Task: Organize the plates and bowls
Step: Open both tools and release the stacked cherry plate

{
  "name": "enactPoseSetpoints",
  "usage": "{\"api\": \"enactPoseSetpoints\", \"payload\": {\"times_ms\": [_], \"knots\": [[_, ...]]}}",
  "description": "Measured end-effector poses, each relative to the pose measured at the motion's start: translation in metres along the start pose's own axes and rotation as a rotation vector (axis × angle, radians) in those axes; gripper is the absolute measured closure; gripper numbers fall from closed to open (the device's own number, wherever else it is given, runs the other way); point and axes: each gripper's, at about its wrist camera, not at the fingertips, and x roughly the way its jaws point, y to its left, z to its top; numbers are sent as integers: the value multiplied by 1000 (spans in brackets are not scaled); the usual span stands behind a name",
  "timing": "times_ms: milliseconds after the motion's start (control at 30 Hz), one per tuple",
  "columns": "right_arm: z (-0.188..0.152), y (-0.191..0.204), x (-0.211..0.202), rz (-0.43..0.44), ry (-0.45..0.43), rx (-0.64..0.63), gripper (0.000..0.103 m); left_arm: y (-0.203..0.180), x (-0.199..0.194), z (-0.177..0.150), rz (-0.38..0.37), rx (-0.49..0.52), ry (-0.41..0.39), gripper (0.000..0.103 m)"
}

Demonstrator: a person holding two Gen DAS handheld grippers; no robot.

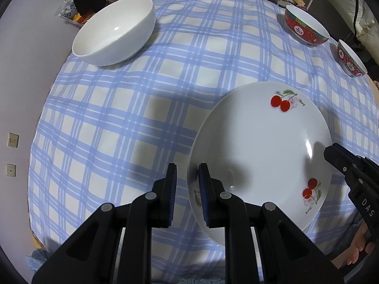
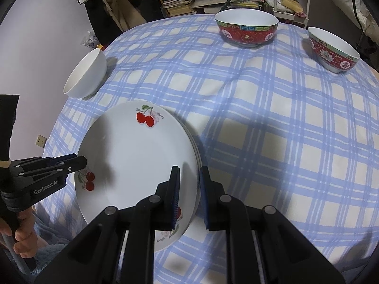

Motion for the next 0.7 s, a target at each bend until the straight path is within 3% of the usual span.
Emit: {"api": "enactPoseSetpoints", "payload": {"times_ms": [233,333,400,567,633,700], "knots": [[5,0,-1,4,0,23,84,13,-19,2,-48,-53,-45,84],[13,4,-4,-3,-12,2,78,24,-30,5,-51,-79,-78,84],[22,9,-7,-6,-24,-12,64,30,-37,10,-14,-75,-101,83],[50,27,-19,33,-63,-20,43,59,-50,25,-6,-111,-127,75],[60,35,-23,35,-82,-29,36,73,-54,31,-5,-134,-144,68],[72,45,-24,28,-97,-38,23,85,-58,38,-6,-133,-163,47]]}}
